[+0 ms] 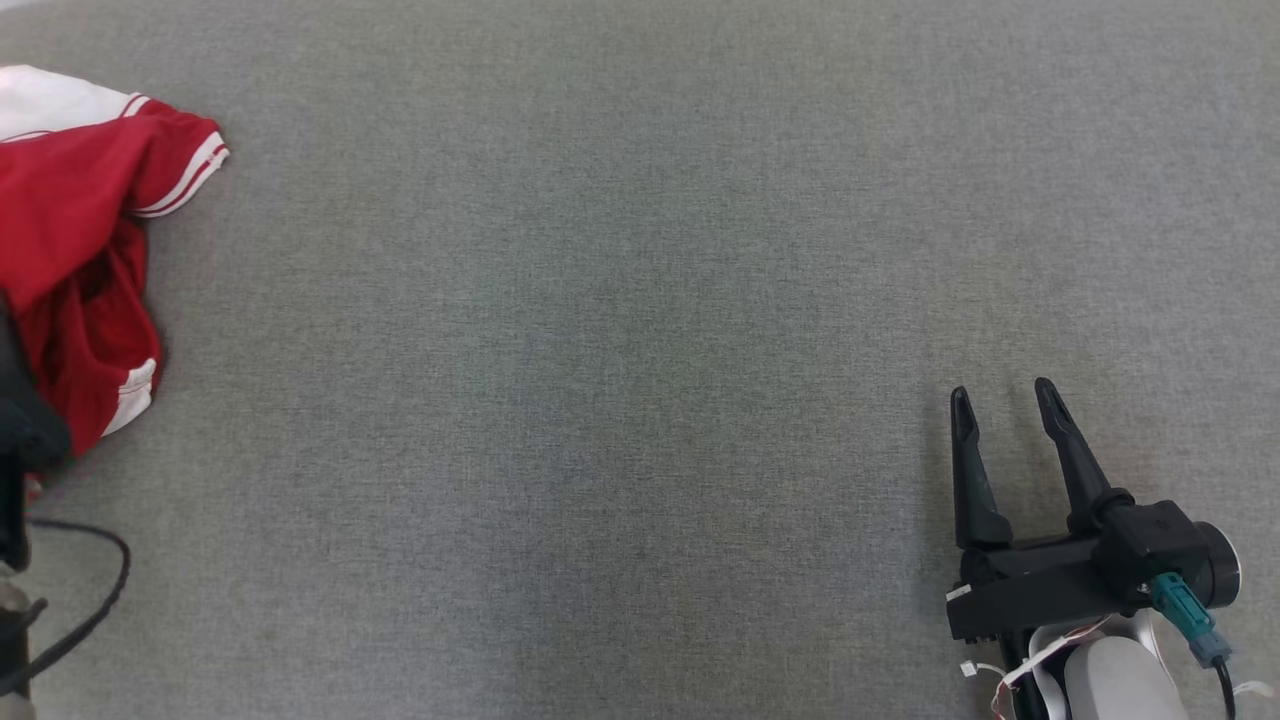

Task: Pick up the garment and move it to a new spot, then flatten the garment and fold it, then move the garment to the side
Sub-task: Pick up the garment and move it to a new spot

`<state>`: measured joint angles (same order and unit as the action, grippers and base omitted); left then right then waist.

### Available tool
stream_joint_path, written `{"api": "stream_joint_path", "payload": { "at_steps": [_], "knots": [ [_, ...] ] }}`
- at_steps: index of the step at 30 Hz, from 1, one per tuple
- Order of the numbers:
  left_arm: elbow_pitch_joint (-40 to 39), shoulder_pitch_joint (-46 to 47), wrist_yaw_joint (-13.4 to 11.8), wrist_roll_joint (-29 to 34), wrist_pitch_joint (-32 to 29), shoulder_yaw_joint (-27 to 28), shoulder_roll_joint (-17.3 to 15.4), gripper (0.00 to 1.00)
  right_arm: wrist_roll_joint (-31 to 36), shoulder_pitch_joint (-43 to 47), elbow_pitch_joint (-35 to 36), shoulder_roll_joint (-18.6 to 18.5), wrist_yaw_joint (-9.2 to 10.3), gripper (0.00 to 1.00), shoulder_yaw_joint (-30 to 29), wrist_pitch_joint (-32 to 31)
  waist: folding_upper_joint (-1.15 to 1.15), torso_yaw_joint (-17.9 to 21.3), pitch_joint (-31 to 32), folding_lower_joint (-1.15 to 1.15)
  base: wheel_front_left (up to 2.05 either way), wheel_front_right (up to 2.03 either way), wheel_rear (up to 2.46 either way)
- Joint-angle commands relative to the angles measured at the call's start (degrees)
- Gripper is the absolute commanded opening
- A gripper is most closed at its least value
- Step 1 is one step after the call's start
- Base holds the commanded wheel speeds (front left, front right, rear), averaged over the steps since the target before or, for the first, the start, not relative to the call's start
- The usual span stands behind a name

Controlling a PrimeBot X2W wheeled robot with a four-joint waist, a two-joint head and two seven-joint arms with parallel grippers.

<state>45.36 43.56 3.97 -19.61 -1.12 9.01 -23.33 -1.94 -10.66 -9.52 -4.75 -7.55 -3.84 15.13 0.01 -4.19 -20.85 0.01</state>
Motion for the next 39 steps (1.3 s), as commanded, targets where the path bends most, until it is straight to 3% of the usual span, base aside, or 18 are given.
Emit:
{"api": "stream_joint_path", "payload": {
  "at_steps": [1, 9, 10, 11, 15, 17, 24, 32, 39],
  "knots": [
    [1.52, 0.47, -0.2, 0.74, -1.33, -0.48, -0.55, 1.0, -0.03, -0.46, 0.11, -0.06, 0.12, 1.0, 0.2, 0.04, -0.01, 0.37, -0.14, -0.01, 0.0, 0.0, 0.0],
    [7.9, 1.37, -1.46, 0.41, -7.74, -1.98, -0.24, 1.0, -0.44, -0.59, -0.13, 0.16, 0.12, 1.0, 0.53, 0.04, -0.01, 0.95, 0.23, -0.01, 0.0, 0.0, 0.0],
    [8.31, 1.46, -1.49, 0.32, -7.8, -2.01, -0.07, 0.41, -0.51, -0.58, -0.11, 0.2, 0.12, 1.0, 0.54, 0.04, -0.01, 1.03, 0.25, -0.01, 0.0, 0.0, 0.0],
    [8.62, 1.59, -1.79, 0.58, -7.54, -2.11, -0.18, 0.0, -0.56, -0.62, -0.14, 0.21, 0.12, 1.0, 0.53, 0.04, -0.01, 1.1, 0.26, -0.01, 0.0, 0.0, 0.0],
    [8.11, 2.33, -2.81, 1.19, -3.92, -2.17, -0.61, 0.0, -0.77, -0.47, -0.37, 0.24, 0.12, 1.0, 0.4, 0.04, -0.01, 1.2, 0.82, -0.01, 0.0, 0.0, 0.0],
    [6.59, 3.09, -3.73, 1.21, 0.86, -1.84, -1.29, 0.0, -0.88, -0.06, -0.63, 0.45, 0.12, 1.0, 0.18, 0.04, -0.01, 1.05, 1.89, -0.01, 0.0, 0.0, 0.0],
    [-1.1, 6.38, -1.93, 1.39, 9.39, -2.15, -2.12, 0.0, -1.49, 1.17, -1.42, 1.24, 0.12, 1.0, 0.39, 0.04, -0.01, 0.54, 5.6, -0.01, 0.0, 0.0, 0.0],
    [-11.7, 10.63, -0.37, 2.48, 10.14, -4.95, -2.52, 0.0, -2.59, 1.92, -2.42, 1.74, 0.12, 1.0, 1.22, 0.04, -0.01, 2.13, 9.4, -0.01, 0.0, 0.0, 0.0],
    [-23.8, 13.85, 1.44, 2.06, 6.67, -10.29, 1.06, 0.0, -4.89, 2.71, -3.34, 1.94, 0.12, 1.0, 1.92, 0.03, -0.01, 5.84, 11.49, -0.01, 0.0, 0.0, 0.0]
  ]
}}
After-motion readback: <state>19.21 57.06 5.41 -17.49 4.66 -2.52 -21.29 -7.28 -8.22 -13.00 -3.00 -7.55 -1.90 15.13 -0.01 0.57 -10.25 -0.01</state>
